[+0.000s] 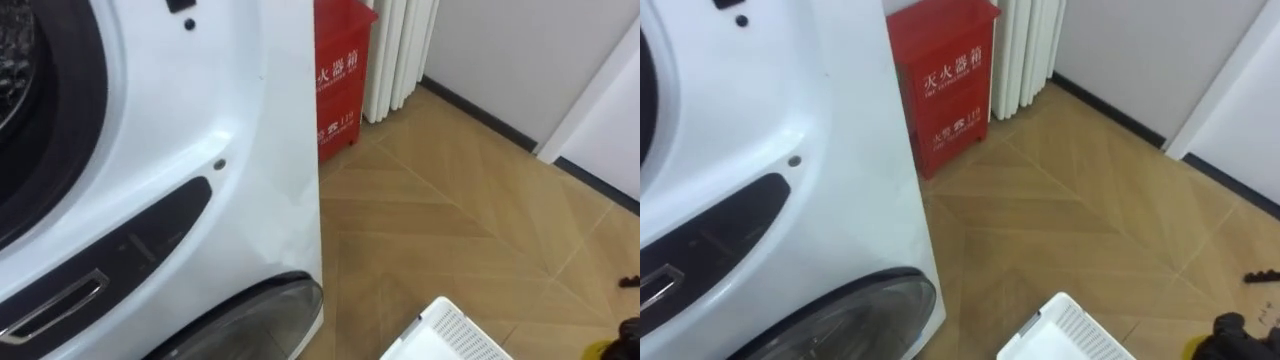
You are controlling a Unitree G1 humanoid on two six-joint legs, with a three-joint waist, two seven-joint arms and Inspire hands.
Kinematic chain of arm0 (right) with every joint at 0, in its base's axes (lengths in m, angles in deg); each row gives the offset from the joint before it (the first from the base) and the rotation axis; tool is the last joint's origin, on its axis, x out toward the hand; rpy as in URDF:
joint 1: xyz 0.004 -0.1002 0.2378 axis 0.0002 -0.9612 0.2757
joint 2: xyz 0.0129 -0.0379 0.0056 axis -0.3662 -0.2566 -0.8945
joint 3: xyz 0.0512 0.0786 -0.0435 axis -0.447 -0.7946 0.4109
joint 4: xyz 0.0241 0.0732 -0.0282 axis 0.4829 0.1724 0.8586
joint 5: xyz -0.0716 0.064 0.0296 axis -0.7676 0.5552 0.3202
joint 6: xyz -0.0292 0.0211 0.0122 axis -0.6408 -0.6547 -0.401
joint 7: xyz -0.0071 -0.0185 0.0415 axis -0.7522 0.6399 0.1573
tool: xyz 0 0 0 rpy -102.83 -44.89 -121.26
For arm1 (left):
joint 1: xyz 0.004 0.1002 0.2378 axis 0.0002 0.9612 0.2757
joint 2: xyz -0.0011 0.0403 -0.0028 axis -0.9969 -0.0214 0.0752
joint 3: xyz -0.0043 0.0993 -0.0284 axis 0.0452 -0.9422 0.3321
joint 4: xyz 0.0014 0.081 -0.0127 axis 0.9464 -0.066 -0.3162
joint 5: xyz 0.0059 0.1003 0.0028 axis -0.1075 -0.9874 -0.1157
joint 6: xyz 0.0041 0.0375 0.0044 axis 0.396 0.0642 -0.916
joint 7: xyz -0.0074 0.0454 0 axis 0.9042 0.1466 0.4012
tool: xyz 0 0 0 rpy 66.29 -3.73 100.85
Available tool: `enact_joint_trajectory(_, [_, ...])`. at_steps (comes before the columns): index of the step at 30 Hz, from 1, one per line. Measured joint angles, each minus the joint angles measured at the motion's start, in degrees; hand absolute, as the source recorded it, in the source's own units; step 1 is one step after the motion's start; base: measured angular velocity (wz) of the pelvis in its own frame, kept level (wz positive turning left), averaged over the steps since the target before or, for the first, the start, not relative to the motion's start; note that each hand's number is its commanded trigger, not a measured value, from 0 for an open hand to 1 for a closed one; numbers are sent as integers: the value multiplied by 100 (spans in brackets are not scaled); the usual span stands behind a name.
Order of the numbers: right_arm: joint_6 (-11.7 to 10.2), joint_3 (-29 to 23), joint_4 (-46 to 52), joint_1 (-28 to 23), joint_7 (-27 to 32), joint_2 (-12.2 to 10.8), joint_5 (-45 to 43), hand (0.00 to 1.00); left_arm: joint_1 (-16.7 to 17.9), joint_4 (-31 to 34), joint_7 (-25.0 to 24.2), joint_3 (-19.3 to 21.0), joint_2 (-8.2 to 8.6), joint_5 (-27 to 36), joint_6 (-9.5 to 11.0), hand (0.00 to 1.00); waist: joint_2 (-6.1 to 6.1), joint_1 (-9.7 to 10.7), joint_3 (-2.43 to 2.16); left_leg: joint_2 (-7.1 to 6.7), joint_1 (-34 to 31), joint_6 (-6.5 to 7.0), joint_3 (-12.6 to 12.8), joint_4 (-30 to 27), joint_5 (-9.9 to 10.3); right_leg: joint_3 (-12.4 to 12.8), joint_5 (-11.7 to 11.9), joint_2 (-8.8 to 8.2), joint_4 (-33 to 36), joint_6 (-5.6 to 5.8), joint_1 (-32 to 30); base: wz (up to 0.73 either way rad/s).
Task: Pick clothes from washing machine
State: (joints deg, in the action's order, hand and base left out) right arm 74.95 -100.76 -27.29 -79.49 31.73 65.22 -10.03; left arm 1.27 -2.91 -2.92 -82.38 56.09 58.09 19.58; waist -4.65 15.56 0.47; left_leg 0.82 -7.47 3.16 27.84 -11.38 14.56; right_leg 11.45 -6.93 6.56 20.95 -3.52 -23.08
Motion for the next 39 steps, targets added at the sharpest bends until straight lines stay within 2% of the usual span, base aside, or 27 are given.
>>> enact_joint_trajectory(8, [-95, 2, -613, 354, -5, 0, 31, 100, -51, 7, -63, -69, 66, 5, 8, 0, -6, -17, -3, -18, -130, -13, -117, -2, -53, -120, -13, -52, 29, -22, -108, 9])
enact_joint_trajectory(15, [-199, 153, -584, 348, -37, -2, 386, 100, -55, 31, -57, -96, 100, 10, 27, 0, -23, -41, -14, -27, -161, -30, -126, -1, -64, -142, -55, -59, 99, -46, -174, 1])
enact_joint_trajectory(18, [-276, 263, -565, 352, -105, -10, 444, 100, -54, 31, -62, -97, 123, 10, 155, 0, -51, -62, -22, -23, -163, -34, -128, -3, -66, -155, -56, -59, 102, -52, -174, 0])
enact_joint_trajectory(19, [-342, 289, -565, 351, -139, -10, 444, 79, -55, 31, -62, -97, 122, 11, 217, 0, -64, -74, -25, -23, -163, -34, -127, -3, -66, -159, -56, -60, 102, -52, -172, 0])
enact_joint_trajectory(20, [-412, 319, -565, 351, -166, -10, 444, 0, -55, 29, -62, -97, 122, 10, 260, 0, -77, -75, -29, -22, -164, -34, -127, -4, -66, -169, -56, -64, 103, -52, -171, 0])
enact_joint_trajectory(26, [-490, 461, -486, 306, -298, -20, 446, 0, -53, 19, -61, -109, 123, 5, 373, 0, -84, -84, -29, -22, -164, -31, -132, -4, -68, -212, -56, -80, 105, -54, -166, 3])
enact_joint_trajectory(39, [-550, 458, -306, 173, -490, -20, 444, 0, -50, 6, -30, -103, 125, 7, 388, 0, -50, -84, -11, -41, -157, -31, -142, -8, -70, -216, -98, -94, 178, -64, -194, 0])
